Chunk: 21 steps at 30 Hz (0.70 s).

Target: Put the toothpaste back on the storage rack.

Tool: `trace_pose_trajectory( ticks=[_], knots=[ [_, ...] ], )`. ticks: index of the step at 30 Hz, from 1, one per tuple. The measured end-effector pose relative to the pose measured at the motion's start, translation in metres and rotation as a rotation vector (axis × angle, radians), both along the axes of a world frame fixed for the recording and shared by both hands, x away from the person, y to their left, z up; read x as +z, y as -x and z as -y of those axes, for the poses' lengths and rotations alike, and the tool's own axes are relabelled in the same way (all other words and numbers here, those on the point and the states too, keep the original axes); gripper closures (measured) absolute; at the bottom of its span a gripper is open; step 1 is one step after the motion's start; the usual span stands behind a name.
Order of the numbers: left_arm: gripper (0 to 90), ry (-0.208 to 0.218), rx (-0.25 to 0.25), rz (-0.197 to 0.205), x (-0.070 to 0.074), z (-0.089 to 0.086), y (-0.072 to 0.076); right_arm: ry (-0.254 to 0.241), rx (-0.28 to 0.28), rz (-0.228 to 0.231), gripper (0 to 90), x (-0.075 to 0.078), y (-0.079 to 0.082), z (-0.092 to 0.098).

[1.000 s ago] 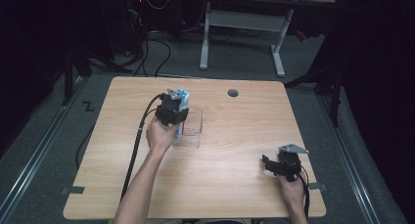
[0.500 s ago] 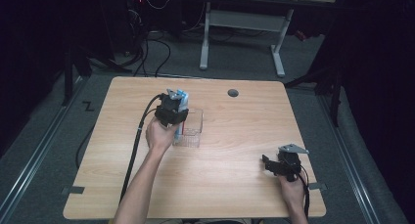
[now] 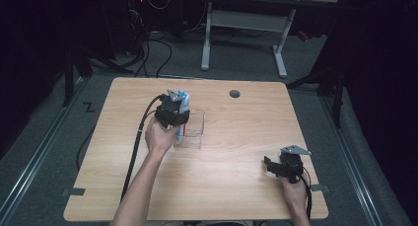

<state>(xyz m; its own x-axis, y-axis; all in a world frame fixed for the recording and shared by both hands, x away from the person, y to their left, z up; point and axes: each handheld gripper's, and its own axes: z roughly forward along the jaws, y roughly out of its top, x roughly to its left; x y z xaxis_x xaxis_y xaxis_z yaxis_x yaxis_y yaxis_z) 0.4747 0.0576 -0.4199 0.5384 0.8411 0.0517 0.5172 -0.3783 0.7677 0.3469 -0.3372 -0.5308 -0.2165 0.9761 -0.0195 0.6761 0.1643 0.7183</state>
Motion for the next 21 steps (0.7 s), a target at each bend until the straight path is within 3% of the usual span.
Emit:
trace_pose_trajectory(
  ticks=[9, 21],
  knots=[
    [48.2, 0.031, 0.012, 0.007, -0.001, -0.006, 0.002, 0.000, 0.000, 0.000, 25.1, 0.000, 0.000, 0.000],
    [46.8, 0.041, 0.017, 0.015, -0.002, -0.011, 0.007, -0.001, -0.001, 0.000, 25.1, 0.000, 0.000, 0.000]
  ],
)
